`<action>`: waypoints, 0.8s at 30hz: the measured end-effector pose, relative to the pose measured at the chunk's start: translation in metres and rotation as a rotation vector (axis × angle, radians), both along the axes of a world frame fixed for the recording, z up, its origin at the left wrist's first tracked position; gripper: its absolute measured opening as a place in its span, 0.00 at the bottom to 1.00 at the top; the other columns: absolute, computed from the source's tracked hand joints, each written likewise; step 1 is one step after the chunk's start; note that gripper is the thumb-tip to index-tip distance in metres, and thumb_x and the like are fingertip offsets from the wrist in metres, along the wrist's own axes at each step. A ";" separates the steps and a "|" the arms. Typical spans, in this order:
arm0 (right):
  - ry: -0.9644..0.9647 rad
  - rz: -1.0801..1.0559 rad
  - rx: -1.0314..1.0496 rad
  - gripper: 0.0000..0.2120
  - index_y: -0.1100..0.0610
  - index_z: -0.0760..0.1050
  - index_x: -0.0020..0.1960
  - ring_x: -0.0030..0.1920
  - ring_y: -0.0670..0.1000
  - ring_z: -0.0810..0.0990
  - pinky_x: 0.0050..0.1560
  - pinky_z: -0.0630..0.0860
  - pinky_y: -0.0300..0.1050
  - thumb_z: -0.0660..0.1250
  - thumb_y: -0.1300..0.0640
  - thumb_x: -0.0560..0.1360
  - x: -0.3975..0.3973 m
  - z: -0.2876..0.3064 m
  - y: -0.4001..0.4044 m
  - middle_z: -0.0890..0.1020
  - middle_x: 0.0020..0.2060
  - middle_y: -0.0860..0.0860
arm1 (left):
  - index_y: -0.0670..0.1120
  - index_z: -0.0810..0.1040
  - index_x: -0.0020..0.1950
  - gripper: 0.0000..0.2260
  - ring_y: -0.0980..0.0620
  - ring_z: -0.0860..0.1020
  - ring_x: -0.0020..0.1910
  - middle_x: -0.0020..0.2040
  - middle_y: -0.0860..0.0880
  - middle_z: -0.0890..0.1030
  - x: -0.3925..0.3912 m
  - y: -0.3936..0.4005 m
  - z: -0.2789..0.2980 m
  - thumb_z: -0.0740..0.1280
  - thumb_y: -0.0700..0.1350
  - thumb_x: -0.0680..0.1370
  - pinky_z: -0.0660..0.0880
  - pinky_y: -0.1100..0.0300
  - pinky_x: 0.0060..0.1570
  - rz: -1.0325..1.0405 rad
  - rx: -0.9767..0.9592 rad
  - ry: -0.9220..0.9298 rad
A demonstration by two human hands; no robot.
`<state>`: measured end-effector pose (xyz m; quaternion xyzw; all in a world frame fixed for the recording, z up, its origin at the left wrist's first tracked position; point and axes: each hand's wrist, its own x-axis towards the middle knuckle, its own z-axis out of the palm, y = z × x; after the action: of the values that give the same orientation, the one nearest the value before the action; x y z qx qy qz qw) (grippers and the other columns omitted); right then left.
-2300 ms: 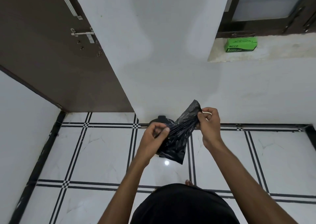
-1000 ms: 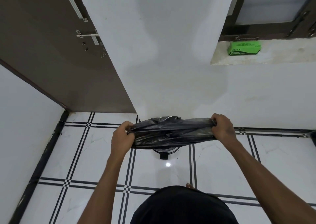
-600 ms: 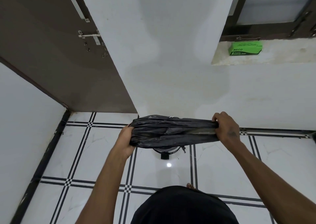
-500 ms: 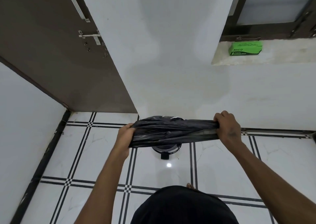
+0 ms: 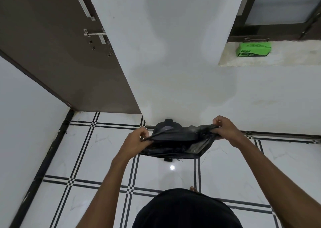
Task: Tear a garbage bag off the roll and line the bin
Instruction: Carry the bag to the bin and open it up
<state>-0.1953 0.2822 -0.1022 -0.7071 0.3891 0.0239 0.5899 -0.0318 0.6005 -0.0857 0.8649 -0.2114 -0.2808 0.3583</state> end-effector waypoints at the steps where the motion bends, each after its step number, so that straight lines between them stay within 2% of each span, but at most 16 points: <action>1: -0.024 0.005 0.049 0.11 0.59 0.69 0.41 0.35 0.53 0.77 0.36 0.83 0.49 0.67 0.71 0.73 0.001 0.001 0.004 0.75 0.37 0.56 | 0.50 0.73 0.38 0.09 0.55 0.74 0.32 0.36 0.54 0.77 -0.002 -0.001 -0.001 0.74 0.46 0.73 0.69 0.62 0.34 -0.045 -0.016 0.074; 4: -0.076 0.019 0.080 0.13 0.59 0.68 0.38 0.36 0.53 0.79 0.43 0.83 0.52 0.71 0.68 0.73 0.001 0.003 0.015 0.75 0.36 0.56 | 0.46 0.79 0.42 0.11 0.55 0.78 0.38 0.38 0.50 0.80 -0.009 -0.003 0.000 0.69 0.52 0.77 0.72 0.62 0.40 -0.019 -0.100 0.276; 6: -0.126 0.023 0.102 0.14 0.58 0.68 0.37 0.40 0.54 0.81 0.47 0.82 0.54 0.72 0.68 0.72 0.001 0.004 0.024 0.79 0.41 0.56 | 0.49 0.81 0.45 0.08 0.55 0.80 0.40 0.41 0.51 0.83 -0.013 -0.007 0.001 0.67 0.50 0.80 0.74 0.63 0.42 0.100 -0.187 0.371; 8: -0.182 0.022 0.111 0.14 0.58 0.69 0.38 0.45 0.54 0.82 0.48 0.83 0.52 0.69 0.73 0.72 0.003 0.001 0.034 0.81 0.48 0.55 | 0.48 0.79 0.49 0.04 0.54 0.81 0.42 0.43 0.50 0.84 -0.015 -0.011 0.001 0.66 0.46 0.80 0.76 0.62 0.43 0.254 -0.260 0.430; 10: -0.234 0.020 -0.089 0.18 0.57 0.72 0.39 0.50 0.51 0.82 0.47 0.80 0.44 0.60 0.81 0.68 0.004 -0.001 0.042 0.80 0.51 0.54 | 0.45 0.76 0.50 0.01 0.51 0.80 0.43 0.45 0.48 0.81 -0.014 -0.015 -0.001 0.67 0.41 0.79 0.76 0.59 0.44 0.389 -0.274 0.381; 12: -0.282 0.059 -0.441 0.23 0.55 0.71 0.41 0.48 0.45 0.78 0.47 0.73 0.39 0.54 0.81 0.63 0.004 0.003 0.047 0.77 0.51 0.51 | 0.44 0.74 0.49 0.04 0.51 0.77 0.42 0.44 0.48 0.78 -0.011 -0.016 -0.003 0.65 0.36 0.77 0.74 0.60 0.41 0.454 -0.203 0.257; 14: -0.268 0.191 -0.763 0.19 0.54 0.67 0.42 0.43 0.47 0.75 0.39 0.68 0.38 0.58 0.77 0.63 0.003 0.012 0.048 0.74 0.57 0.48 | 0.45 0.73 0.44 0.06 0.51 0.74 0.38 0.40 0.48 0.77 -0.007 -0.013 -0.006 0.64 0.34 0.75 0.71 0.58 0.38 0.484 -0.141 0.162; 15: -0.243 0.251 -0.838 0.17 0.54 0.68 0.43 0.41 0.49 0.75 0.36 0.66 0.37 0.61 0.74 0.66 0.002 0.016 0.047 0.73 0.60 0.47 | 0.45 0.73 0.41 0.07 0.50 0.73 0.37 0.38 0.48 0.76 -0.006 -0.011 -0.008 0.63 0.34 0.74 0.70 0.57 0.38 0.504 -0.129 0.133; 16: -0.220 0.266 -0.833 0.15 0.53 0.71 0.48 0.42 0.50 0.74 0.36 0.66 0.38 0.62 0.70 0.69 0.002 0.022 0.046 0.73 0.61 0.47 | 0.45 0.71 0.37 0.07 0.49 0.71 0.35 0.35 0.48 0.74 -0.004 -0.008 -0.010 0.64 0.34 0.73 0.68 0.56 0.37 0.536 -0.119 0.114; 18: -0.175 0.232 -0.692 0.17 0.47 0.73 0.61 0.46 0.50 0.75 0.42 0.68 0.40 0.62 0.61 0.74 0.005 0.032 0.044 0.76 0.58 0.46 | 0.45 0.67 0.33 0.11 0.49 0.67 0.33 0.31 0.48 0.70 -0.001 -0.003 -0.014 0.65 0.35 0.71 0.64 0.56 0.35 0.597 -0.104 0.082; 20: -0.144 0.261 -0.602 0.19 0.42 0.71 0.63 0.51 0.49 0.76 0.50 0.71 0.40 0.62 0.56 0.73 0.007 0.036 0.038 0.76 0.56 0.43 | 0.45 0.64 0.32 0.13 0.49 0.63 0.32 0.30 0.48 0.66 0.001 -0.002 -0.014 0.66 0.35 0.71 0.61 0.56 0.34 0.622 -0.110 0.050; 22: -0.108 0.364 -0.657 0.21 0.42 0.71 0.65 0.55 0.49 0.75 0.57 0.72 0.44 0.62 0.54 0.74 0.006 0.036 0.031 0.74 0.58 0.43 | 0.46 0.63 0.32 0.15 0.50 0.62 0.31 0.30 0.48 0.65 0.002 -0.001 -0.013 0.67 0.36 0.72 0.60 0.57 0.33 0.645 -0.124 0.031; 24: -0.010 0.519 -0.904 0.17 0.46 0.75 0.63 0.59 0.51 0.74 0.57 0.73 0.47 0.64 0.56 0.75 0.003 0.031 0.021 0.73 0.64 0.45 | 0.45 0.63 0.31 0.16 0.51 0.62 0.30 0.29 0.49 0.65 0.004 0.004 -0.012 0.67 0.36 0.73 0.60 0.58 0.31 0.681 -0.136 0.011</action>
<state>-0.1918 0.3029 -0.0711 -0.9646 0.1695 -0.0046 0.2021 -0.0282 0.6041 -0.0982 0.8584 0.0732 -0.1350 0.4895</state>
